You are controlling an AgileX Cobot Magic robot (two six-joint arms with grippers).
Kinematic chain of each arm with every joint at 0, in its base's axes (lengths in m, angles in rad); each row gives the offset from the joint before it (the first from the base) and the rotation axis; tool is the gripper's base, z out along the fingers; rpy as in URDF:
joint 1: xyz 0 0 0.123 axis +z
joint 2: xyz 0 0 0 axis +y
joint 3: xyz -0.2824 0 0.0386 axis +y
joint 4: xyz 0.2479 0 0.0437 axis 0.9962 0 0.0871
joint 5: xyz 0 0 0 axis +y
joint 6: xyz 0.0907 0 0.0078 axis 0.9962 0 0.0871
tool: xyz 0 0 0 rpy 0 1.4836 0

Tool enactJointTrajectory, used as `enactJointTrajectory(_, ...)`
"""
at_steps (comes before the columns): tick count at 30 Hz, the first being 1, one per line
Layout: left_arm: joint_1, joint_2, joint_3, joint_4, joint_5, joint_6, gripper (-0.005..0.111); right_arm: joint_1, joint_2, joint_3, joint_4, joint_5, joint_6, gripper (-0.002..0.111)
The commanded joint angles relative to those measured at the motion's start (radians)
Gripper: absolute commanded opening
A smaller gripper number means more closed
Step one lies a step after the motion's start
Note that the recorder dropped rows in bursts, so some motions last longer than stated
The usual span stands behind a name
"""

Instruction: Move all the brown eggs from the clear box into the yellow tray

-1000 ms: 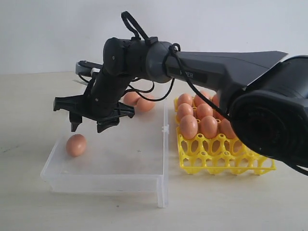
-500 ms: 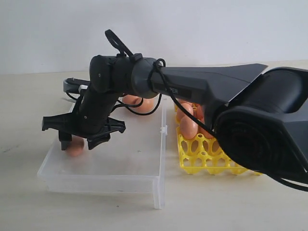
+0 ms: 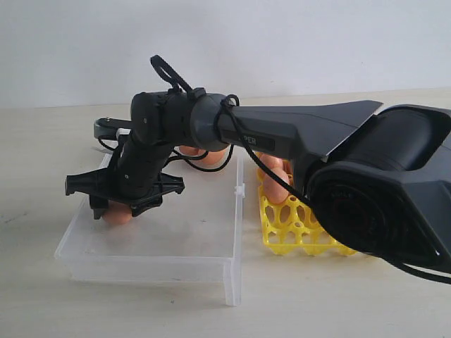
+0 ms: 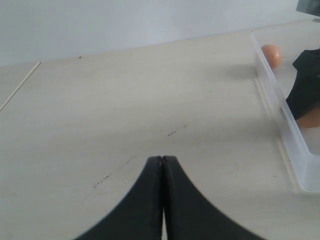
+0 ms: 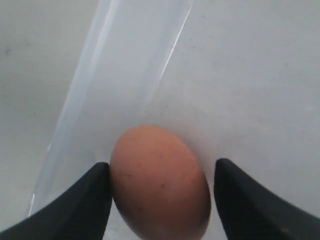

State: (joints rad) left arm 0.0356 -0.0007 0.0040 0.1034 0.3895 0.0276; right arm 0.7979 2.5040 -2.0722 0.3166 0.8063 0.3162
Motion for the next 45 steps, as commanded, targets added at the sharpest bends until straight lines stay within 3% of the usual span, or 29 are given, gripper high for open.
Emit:
enactJointTrajectory(1, -0.006, 0.001, -0.004, -0.002, -0.009, -0.005, 0.000, -0.013, 0.004, 0.002, -0.024, -0.015, -0.003, 0.059)
enactJointTrajectory(11, -0.006, 0.001, -0.004, -0.002, -0.009, -0.005, 0.000, -0.030, 0.004, 0.002, -0.059, -0.031, -0.072, 0.056)
enactJointTrajectory(13, -0.006, 0.001, -0.004, -0.002, -0.009, -0.005, 0.000, -0.030, 0.004, 0.002, -0.059, -0.036, -0.105, 0.048)
enactJointTrajectory(16, -0.006, 0.001, -0.004, -0.002, -0.009, -0.005, 0.000, -0.030, 0.004, 0.002, -0.059, -0.037, -0.179, 0.020)
enactJointTrajectory(17, -0.006, 0.001, -0.004, -0.002, -0.009, -0.005, 0.000, -0.030, 0.004, 0.002, -0.059, -0.037, -0.203, 0.004)
enactJointTrajectory(27, -0.006, 0.001, -0.004, -0.002, -0.009, -0.005, 0.000, -0.024, -0.088, 0.042, -0.149, -0.079, -0.268, 0.000)
enactJointTrajectory(30, -0.006, 0.001, -0.004, -0.002, -0.009, -0.005, 0.000, -0.024, -0.214, 0.201, -0.161, -0.266, -0.268, 0.000)
enactJointTrajectory(38, -0.006, 0.001, -0.004, -0.002, -0.009, -0.005, 0.000, -0.067, -0.626, 0.899, -0.079, -0.919, -0.286, 0.000)
enactJointTrajectory(45, -0.006, 0.001, -0.004, -0.002, -0.009, -0.005, 0.000, -0.201, -0.847, 1.213, 0.006, -0.967, -0.427, 0.000)
